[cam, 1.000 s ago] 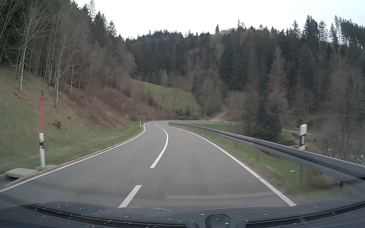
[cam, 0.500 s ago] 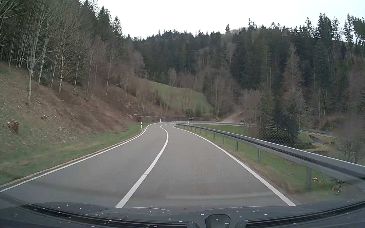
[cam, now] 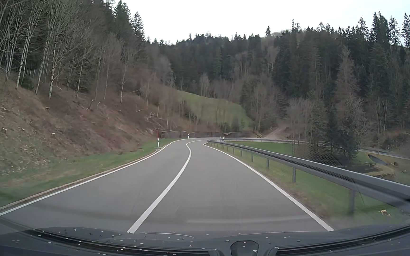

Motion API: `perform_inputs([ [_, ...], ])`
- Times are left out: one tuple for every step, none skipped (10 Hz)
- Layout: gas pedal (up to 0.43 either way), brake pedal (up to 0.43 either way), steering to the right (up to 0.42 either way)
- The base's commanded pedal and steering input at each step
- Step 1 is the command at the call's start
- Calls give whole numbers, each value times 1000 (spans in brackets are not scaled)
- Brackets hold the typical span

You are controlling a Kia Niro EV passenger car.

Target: Follow the waypoints while adhering to traffic rules and regulations

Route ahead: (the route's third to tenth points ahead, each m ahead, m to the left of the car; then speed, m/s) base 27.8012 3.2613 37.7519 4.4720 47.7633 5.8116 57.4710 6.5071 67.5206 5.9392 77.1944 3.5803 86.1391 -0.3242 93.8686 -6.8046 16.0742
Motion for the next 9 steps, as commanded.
perform_inputs([
  [0,146,-28],
  [0,146,-28],
  [0,140,-28],
  [0,140,-28],
  [0,140,-28],
  [0,140,-28],
  [0,134,-28],
  [0,134,-28],
  [0,134,-26],
])
